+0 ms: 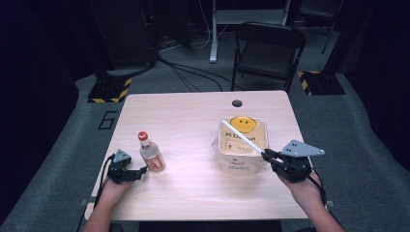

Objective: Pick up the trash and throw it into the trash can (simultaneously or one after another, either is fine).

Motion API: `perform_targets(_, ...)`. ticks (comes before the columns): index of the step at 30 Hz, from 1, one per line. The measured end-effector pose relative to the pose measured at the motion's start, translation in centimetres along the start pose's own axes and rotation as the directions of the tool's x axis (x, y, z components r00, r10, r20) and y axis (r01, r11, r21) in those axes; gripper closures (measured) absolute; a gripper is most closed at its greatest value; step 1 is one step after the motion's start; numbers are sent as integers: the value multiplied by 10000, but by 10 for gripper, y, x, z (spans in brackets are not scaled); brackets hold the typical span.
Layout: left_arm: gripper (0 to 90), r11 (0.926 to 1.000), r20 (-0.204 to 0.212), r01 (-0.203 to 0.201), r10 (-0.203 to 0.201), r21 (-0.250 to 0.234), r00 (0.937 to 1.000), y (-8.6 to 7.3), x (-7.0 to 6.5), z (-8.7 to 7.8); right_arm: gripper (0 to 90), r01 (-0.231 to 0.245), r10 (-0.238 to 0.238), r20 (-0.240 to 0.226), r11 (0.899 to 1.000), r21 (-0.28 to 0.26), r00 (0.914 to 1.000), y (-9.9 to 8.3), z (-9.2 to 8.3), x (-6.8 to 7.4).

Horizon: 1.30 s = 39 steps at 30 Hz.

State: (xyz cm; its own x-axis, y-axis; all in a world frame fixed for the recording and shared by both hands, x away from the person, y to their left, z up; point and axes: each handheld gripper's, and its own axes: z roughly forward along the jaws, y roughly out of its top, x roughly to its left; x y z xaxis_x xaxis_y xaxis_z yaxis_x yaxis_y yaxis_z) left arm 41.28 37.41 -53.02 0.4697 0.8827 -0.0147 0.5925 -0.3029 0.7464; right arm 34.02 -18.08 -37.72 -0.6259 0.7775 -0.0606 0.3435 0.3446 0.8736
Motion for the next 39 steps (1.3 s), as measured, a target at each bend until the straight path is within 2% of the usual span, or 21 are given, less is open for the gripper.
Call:
perform_targets(12,151,10000,-12,17,-17,-4,10000,0,0,0,789,-158,156,90,9995,289,9998,-9,-4,-8)
perform_targets(33,151,10000,-26,37,-37,-8,10000,0,0,0,780,-243,245,-58,9992,324,9997,-6,-4,-9)
perform_targets(39,151,10000,-24,32,-32,-6,10000,0,0,0,703,-305,305,-14,9994,190,9995,-4,-3,-9)
